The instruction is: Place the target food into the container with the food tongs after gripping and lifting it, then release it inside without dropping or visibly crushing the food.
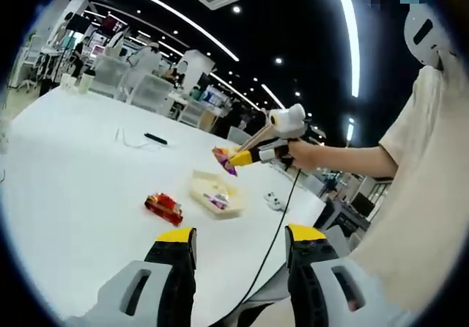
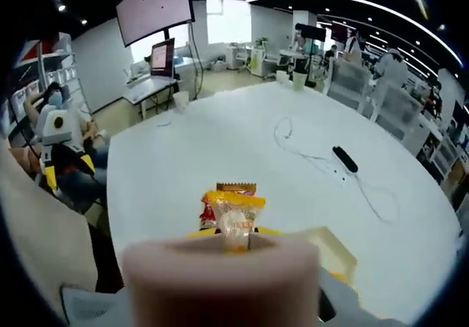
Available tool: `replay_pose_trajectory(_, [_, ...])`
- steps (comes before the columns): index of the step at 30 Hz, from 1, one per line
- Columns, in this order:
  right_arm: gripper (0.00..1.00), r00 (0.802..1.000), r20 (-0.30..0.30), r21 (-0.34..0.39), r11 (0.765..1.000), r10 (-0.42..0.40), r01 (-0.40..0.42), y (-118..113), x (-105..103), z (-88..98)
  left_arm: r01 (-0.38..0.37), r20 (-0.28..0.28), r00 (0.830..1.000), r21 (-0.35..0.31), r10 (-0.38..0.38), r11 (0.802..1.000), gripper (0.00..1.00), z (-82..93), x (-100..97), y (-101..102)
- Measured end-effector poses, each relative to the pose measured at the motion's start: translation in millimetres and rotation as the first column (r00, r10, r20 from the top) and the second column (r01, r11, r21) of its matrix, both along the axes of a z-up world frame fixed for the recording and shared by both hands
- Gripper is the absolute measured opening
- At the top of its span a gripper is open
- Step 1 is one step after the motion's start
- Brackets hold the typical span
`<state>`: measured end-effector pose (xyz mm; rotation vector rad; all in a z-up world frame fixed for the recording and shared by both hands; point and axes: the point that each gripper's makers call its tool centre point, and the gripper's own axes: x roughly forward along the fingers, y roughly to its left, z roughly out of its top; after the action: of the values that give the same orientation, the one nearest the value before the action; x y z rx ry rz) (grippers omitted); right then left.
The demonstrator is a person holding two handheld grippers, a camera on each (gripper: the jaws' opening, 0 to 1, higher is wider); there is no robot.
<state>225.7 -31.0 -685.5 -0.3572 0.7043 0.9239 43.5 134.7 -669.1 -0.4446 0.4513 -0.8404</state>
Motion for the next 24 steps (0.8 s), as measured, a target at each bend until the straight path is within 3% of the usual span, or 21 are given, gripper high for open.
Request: replay_pose_trajectory(24, [0.16, 0.988, 0.009, 0.031, 0.987, -0.155, 0.155, -46.3, 32.2, 5.9, 0.013, -0.01, 1.0, -0.001, -0.013, 1.0, 0.48, -3.0, -0.3, -2.8])
